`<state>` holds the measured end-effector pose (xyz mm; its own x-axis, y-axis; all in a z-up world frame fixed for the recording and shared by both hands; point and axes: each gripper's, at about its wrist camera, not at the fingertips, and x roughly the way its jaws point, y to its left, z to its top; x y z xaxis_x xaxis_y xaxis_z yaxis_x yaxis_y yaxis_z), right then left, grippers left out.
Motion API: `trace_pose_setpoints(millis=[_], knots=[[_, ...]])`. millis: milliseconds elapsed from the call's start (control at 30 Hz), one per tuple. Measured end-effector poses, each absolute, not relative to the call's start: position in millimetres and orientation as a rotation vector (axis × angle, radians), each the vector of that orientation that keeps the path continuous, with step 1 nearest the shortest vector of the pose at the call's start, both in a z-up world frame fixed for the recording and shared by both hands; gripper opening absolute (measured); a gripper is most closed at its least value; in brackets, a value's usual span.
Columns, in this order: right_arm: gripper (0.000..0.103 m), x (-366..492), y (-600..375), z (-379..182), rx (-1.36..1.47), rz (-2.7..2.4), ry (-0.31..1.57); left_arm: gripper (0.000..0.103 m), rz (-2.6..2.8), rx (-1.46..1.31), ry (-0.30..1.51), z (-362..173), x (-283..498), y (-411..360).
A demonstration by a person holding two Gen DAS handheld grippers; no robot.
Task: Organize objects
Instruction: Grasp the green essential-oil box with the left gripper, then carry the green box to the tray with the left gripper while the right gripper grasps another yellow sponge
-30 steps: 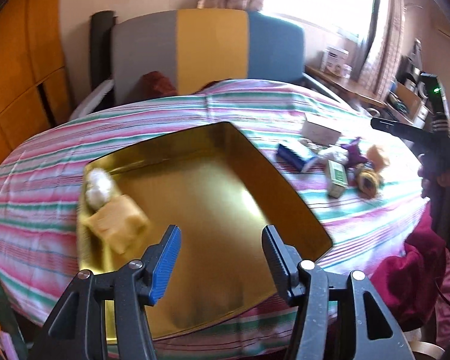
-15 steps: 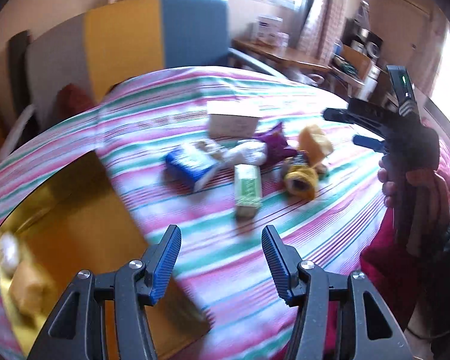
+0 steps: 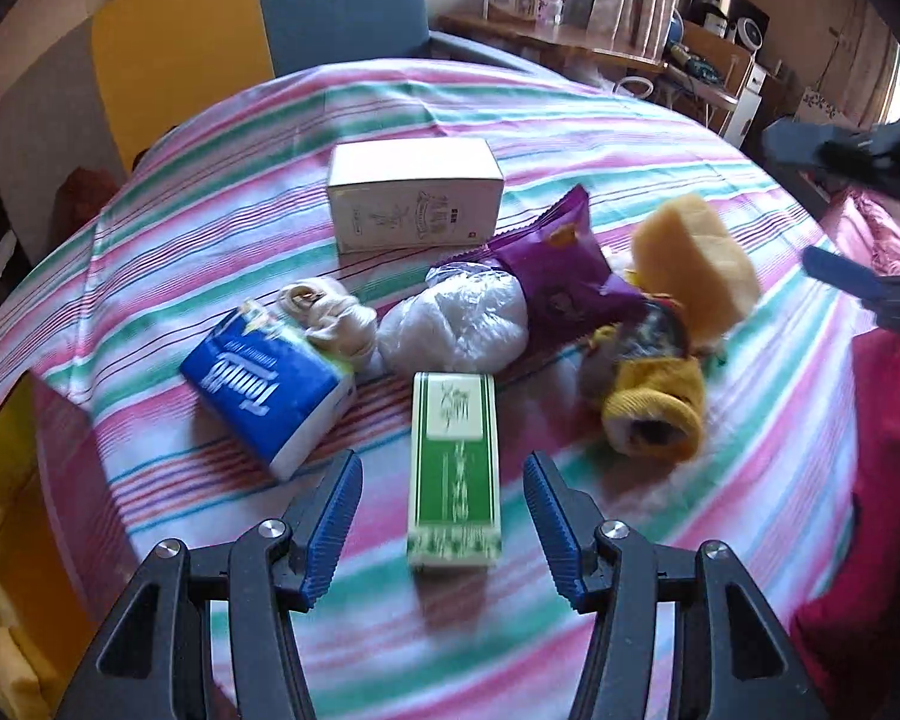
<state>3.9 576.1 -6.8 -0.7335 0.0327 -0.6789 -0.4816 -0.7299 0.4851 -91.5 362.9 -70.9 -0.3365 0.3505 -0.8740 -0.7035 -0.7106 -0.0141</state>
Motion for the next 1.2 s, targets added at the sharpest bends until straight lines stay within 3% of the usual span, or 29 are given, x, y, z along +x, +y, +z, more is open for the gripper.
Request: trace_pose_setpoints(millis=[67,333,633,900,1067,1167,1200], knots=[[0.103,5,578,-7,-0.953,2.496,0.976,0.03,2.055,-1.275,0.477,-80,-95,367],[0.1,3,580,-7,-0.948,2.493,0.954,0.03,2.078,-1.183,0.404,-61,-48,331],[0.084,-16,557,-12,-1.089,2.51,0.739,0.03,2.078,-1.135,0.326,-37,-16,294],[0.062,-31,537,-23,-1.216,2.494,0.535,0.03,2.085,-1.107,0.239,-17,-3,264],[0.06,-38,537,-30,-1.268,2.458,0.513,0.03,2.108,-1.071,0.19,0,2,244],[0.035,-42,537,-35,-1.303,2.428,0.472,0.03,2.132,-1.054,0.16,9,1,228],[0.035,-43,536,-37,-1.312,2.418,0.45,0.03,2.154,-1.051,0.14,13,0,216]])
